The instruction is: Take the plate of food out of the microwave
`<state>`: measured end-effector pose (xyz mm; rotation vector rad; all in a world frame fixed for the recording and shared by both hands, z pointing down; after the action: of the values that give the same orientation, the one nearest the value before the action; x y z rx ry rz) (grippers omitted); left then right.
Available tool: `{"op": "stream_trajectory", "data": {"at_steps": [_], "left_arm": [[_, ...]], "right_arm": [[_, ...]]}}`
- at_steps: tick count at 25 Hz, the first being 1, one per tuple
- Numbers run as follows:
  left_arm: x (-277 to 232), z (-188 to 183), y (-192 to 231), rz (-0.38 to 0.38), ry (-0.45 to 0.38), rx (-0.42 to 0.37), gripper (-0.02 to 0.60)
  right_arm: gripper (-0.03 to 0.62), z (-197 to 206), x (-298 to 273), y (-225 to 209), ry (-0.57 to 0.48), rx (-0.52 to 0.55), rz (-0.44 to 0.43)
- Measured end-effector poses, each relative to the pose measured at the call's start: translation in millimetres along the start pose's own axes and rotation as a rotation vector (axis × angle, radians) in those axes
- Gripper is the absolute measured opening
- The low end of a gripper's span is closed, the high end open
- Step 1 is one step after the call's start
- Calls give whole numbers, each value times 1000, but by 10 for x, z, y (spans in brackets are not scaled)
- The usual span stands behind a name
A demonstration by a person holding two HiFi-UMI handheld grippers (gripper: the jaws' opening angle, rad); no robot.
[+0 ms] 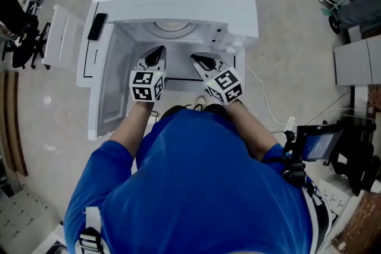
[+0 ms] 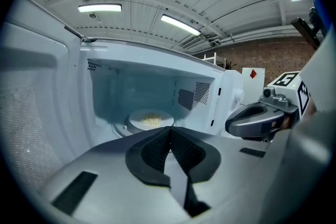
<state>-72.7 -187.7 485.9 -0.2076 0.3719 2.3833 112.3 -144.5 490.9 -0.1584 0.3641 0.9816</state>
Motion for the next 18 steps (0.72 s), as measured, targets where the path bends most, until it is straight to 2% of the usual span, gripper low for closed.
{"op": "stream_trajectory", "data": {"at_steps": [4, 8, 15, 18], "left_arm": [[-96, 21, 93, 0, 38, -34, 10], [-283, 28, 162, 24, 88, -107, 11], [-660, -15, 214, 52, 197, -346, 14], [-787, -3, 243, 72, 251, -427, 50]], "right_arm": [[-3, 16, -43, 13, 13, -3, -2], [-3, 16, -86, 20, 20, 0, -7], [-3, 32, -84, 19, 33, -5, -9], [-3, 45, -80, 9, 37, -11, -6]]}}
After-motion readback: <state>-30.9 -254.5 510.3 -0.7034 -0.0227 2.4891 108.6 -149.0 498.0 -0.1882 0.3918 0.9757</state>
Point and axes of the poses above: the fingertips, and each gripper's own axes: x backward along the fingers, y to its left, z out of its underside, the point moved 8 cm from there along x, backward along the fingers, and after that the axes turned 14 degrees about z, right-handed, at the moved point
